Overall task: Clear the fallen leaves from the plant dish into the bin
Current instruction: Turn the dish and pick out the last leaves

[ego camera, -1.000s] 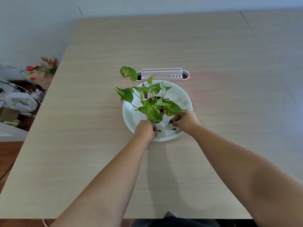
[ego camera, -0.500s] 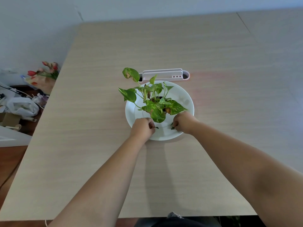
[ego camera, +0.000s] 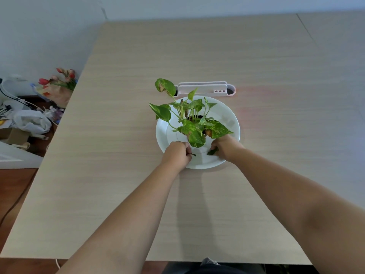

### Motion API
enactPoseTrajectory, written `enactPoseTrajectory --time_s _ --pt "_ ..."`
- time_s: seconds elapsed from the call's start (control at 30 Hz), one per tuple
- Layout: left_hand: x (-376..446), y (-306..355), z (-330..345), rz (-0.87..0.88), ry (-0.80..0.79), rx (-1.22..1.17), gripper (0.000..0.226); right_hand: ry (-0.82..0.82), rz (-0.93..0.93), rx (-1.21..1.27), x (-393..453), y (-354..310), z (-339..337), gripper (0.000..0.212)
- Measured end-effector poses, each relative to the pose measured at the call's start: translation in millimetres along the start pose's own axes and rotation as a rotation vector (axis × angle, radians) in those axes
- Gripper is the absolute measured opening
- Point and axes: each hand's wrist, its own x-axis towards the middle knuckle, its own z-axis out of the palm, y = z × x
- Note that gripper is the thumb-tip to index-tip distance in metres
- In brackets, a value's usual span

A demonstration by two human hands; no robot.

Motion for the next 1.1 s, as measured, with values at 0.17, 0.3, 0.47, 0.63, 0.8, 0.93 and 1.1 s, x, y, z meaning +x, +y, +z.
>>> enactPoseTrajectory --time_s 0.17,0.3,0.47,0.63,0.8,0.93,1.1 --pt "2 2 1 -0.006 -0.009 0.001 0.014 -0.016 0.039 0.038 -1 2 -3 0.027" --pt "1 5 4 -0.02 -0.001 -0.064 0.013 0.0 0.158 0.328 2 5 -5 0.019" --pt "-9 10 11 -0.076 0.103 -0.325 0.008 0.233 0.307 0.764 -15 9 -15 0.008" --pt "-18 28 22 -0.174 0.11 -0.659 0.009 0.328 0.39 1.062 -48 31 -15 0.008" --pt "-26 69 34 -0.252 0.029 -0.958 0.011 0.394 0.454 1.368 -84 62 -3 0.007" --pt "-36 112 56 -0.23 -0.104 -1.038 0.012 0.49 0.531 1.541 -120 86 11 0.008" --pt "-62 181 112 -0.142 -0.326 -0.948 0.018 0.6 0.616 1.674 -196 134 35 0.008"
